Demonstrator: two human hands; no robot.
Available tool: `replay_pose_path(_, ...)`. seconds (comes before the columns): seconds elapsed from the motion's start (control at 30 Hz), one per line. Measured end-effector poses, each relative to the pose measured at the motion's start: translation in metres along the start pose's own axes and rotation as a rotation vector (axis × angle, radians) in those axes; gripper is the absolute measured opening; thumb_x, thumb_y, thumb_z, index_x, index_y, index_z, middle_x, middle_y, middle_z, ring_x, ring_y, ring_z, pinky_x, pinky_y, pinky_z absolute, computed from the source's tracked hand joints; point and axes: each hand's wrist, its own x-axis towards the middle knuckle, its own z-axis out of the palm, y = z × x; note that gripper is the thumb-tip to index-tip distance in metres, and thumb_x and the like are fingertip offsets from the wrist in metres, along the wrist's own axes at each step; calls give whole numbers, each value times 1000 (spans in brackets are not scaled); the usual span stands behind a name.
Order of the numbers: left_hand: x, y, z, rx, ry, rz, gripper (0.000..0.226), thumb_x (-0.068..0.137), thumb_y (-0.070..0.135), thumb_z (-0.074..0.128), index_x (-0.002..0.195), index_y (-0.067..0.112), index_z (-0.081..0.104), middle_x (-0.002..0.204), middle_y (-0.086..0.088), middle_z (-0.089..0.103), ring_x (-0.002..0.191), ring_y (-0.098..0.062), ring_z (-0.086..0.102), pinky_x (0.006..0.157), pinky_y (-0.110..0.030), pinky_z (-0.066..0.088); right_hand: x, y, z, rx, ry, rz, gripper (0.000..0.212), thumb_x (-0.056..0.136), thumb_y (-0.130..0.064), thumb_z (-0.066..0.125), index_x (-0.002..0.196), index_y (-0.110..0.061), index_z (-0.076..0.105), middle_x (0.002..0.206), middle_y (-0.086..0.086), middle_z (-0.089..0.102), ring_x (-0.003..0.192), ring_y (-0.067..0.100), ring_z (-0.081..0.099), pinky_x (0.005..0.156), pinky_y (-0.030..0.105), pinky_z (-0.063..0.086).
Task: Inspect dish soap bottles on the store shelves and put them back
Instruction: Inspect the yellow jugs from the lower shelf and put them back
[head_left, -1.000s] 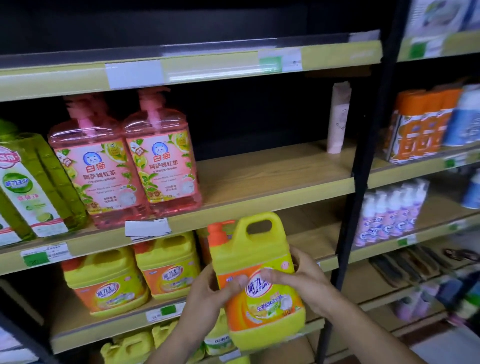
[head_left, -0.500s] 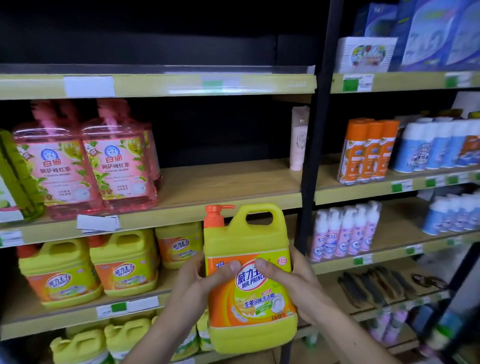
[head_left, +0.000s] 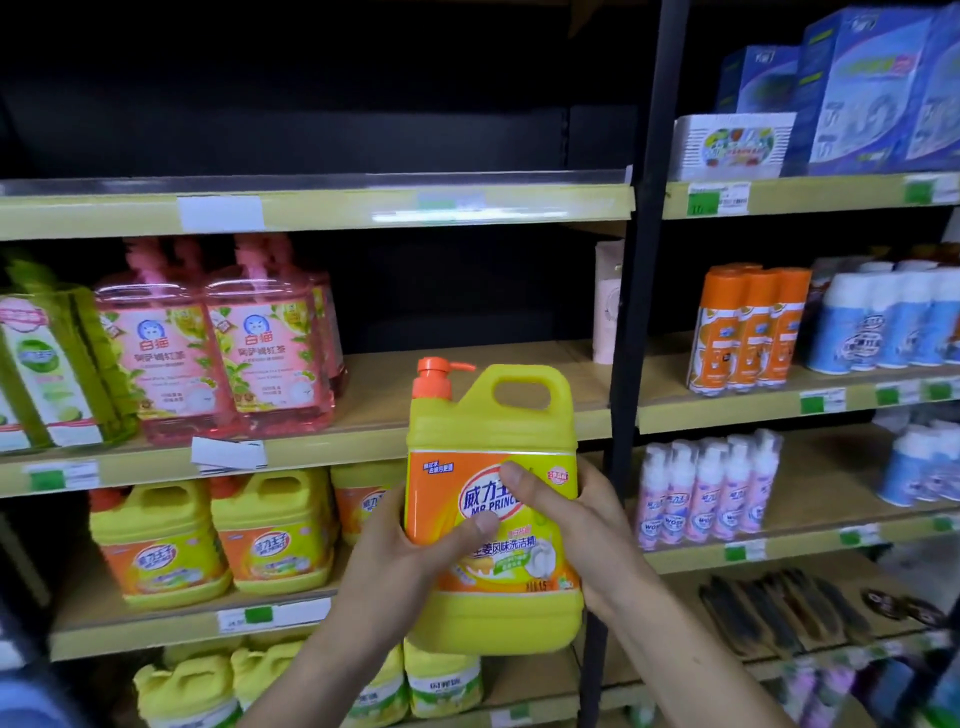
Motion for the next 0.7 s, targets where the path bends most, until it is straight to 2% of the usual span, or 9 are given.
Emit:
replay_pose_path(0.03,-1,4,-5,-15,-4,5,61,64,45,98,118,27,77,112,-4,84,100,-28,82,85,-43,67,-1,-4,5,-12,-10,1,84,56,-47,103,126,-15,69,114,13,81,102,38,80,92,58,63)
replay_pose_path(0.13,-3,15,-15,-65,-4,32,54,58,43,99,107,34,81,109,-8,84,98,-31,83,73,-32,66,-5,-18,24,-22,-31,4,80,58,-47,102,125,-17,71,114,12,82,102,37,80,94,59,62)
replay_pose_path(0.17,-4,17,-19,-83,-5,30,54,57,42,99,107,33,82,110,-9,84,98,-32,83,73,-33,66,-6,-22,31,-31,-44,7,78,60,-46,102,125,-17,71,114,11,82,102,36,80,93,57,63)
replay_pose_path(0.33,-7,35,-54,-141,-23,-12,62,60,40,100,116,27,78,117,-13,82,104,-39,80,92,-52,62,-12,-34,70,-42,-79,26,75,65,-41,96,128,-13,68,111,10,83,99,33,81,82,46,67)
replay_pose_path(0.4,-9,39,-70,-172,-38,-54,67,60,42,102,121,28,76,121,-14,81,106,-41,80,95,-57,62,-15,-35,84,-43,-102,31,75,64,-37,95,128,-12,67,111,11,83,99,33,81,81,45,67)
replay_pose_path(0.5,-11,41,-94,-173,-100,-101,70,68,48,100,129,31,73,128,-13,78,114,-40,77,96,-57,63,-16,-29,106,-52,-85,18,76,62,-30,98,127,-5,67,112,15,82,101,37,80,89,53,65)
replay_pose_path(0.6,-7,53,-114,-236,-92,-142,77,75,58,92,140,26,68,133,-13,76,120,-41,74,103,-60,58,-13,-21,123,-16,-53,1,71,68,-20,100,127,0,66,112,19,81,101,41,79,84,52,66)
replay_pose_path(0.63,-4,59,-119,-243,-77,-145,76,75,60,90,139,25,69,133,-13,76,120,-41,75,103,-60,58,-12,-19,127,-10,-56,-5,70,69,-19,100,127,0,66,113,20,80,101,41,79,84,51,66)
replay_pose_path(0.7,1,71,-128,-182,-38,-97,63,75,57,91,127,24,77,125,-14,79,111,-40,78,89,-56,65,-12,-16,136,-10,-75,-10,70,69,-20,97,128,-1,65,114,20,80,103,41,79,86,51,65)
